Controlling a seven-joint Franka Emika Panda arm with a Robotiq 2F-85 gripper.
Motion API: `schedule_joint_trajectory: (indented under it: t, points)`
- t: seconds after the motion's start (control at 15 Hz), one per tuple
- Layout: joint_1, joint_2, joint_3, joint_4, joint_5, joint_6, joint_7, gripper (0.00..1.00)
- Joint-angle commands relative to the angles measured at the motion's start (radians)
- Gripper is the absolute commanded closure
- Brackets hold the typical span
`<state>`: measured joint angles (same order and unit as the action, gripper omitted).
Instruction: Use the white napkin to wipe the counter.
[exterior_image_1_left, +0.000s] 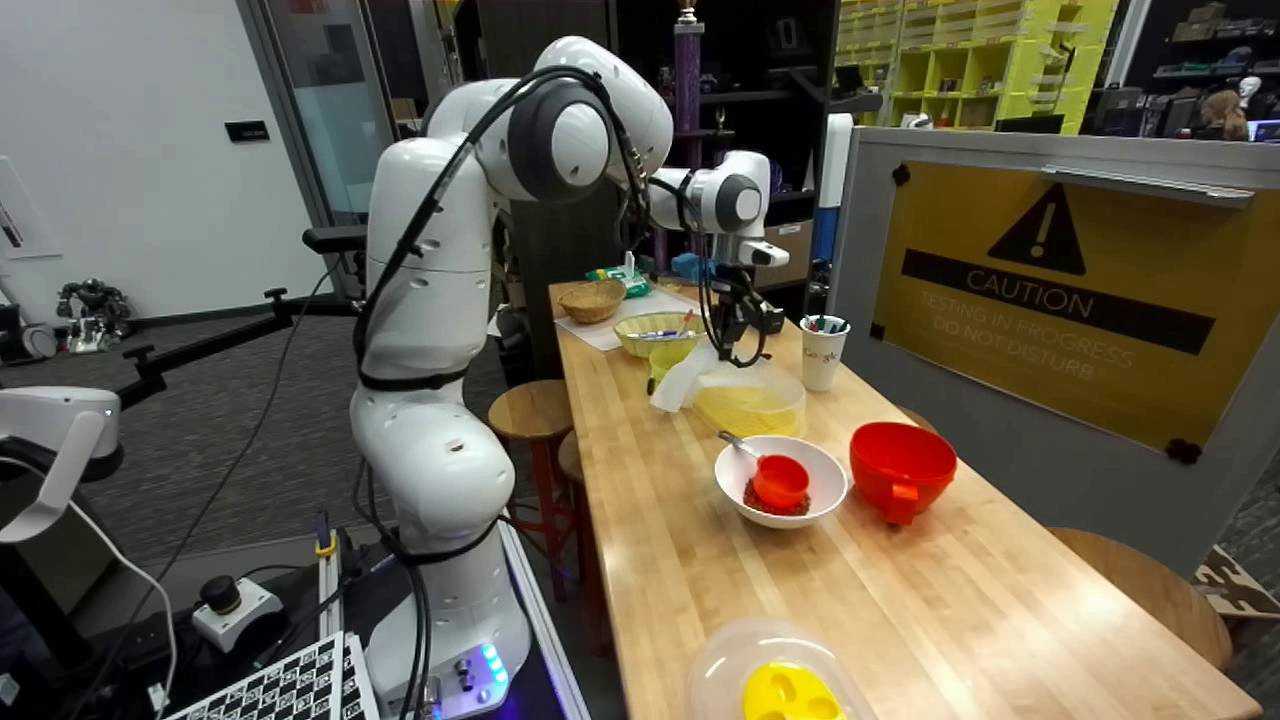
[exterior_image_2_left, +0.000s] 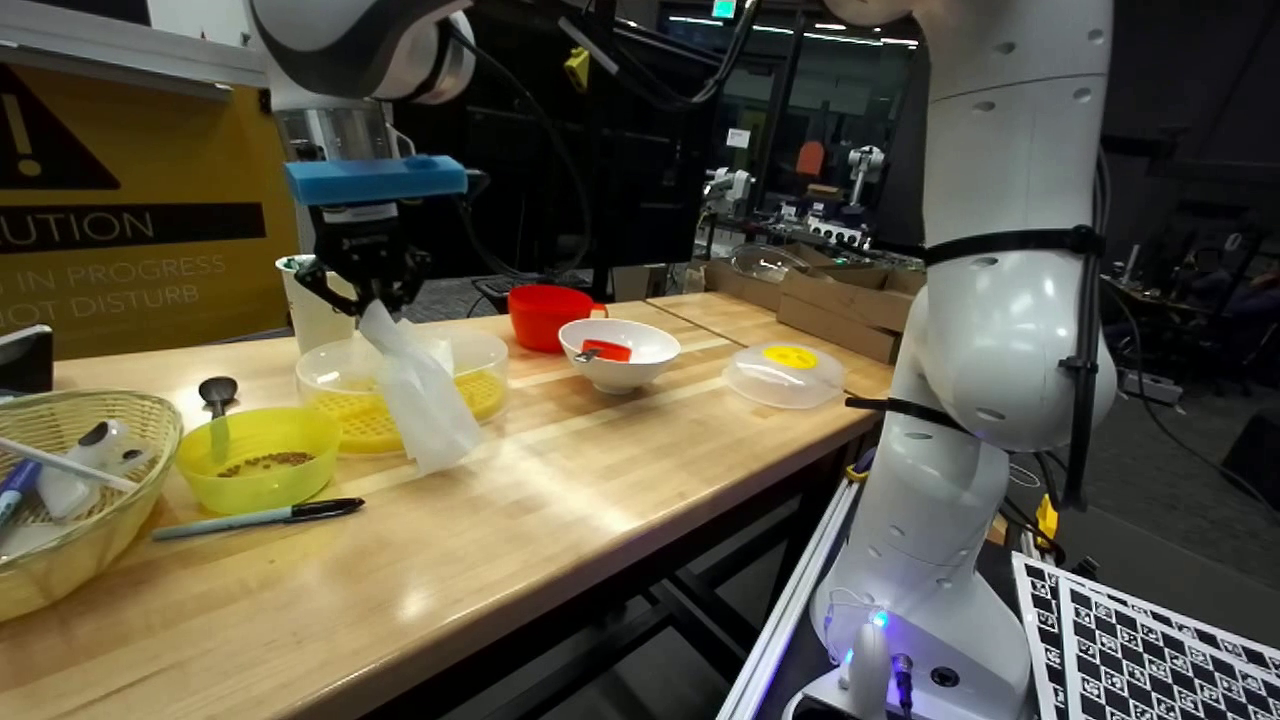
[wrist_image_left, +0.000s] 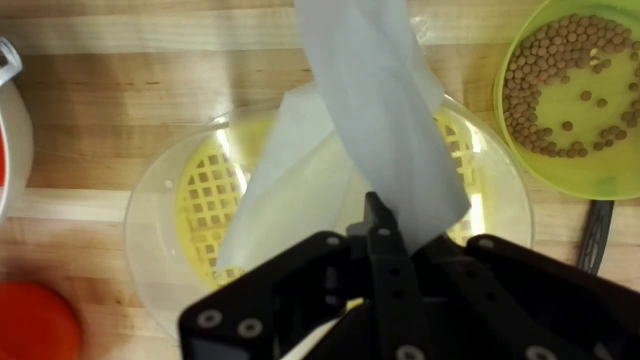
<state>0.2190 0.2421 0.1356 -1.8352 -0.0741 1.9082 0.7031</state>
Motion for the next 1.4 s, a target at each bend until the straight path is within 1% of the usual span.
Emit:
schedule_joint_trajectory:
  t: [0.0,0.73,1.13,1.33]
  points:
    - [-0.008,-0.089,-0.015,-0.082,0.013,-0.029,-0.003,1.0]
    - [-0.089,-0.161,-0.059,-0.244,0.069,-0.072,-0.001,1.0]
    - [-0.107,-0.206,-0.064,-0.342,0.082,-0.065,0.01,1.0]
    - [-0.103,-0.215,-0.057,-0.381,0.08,-0.061,0.022,1.0]
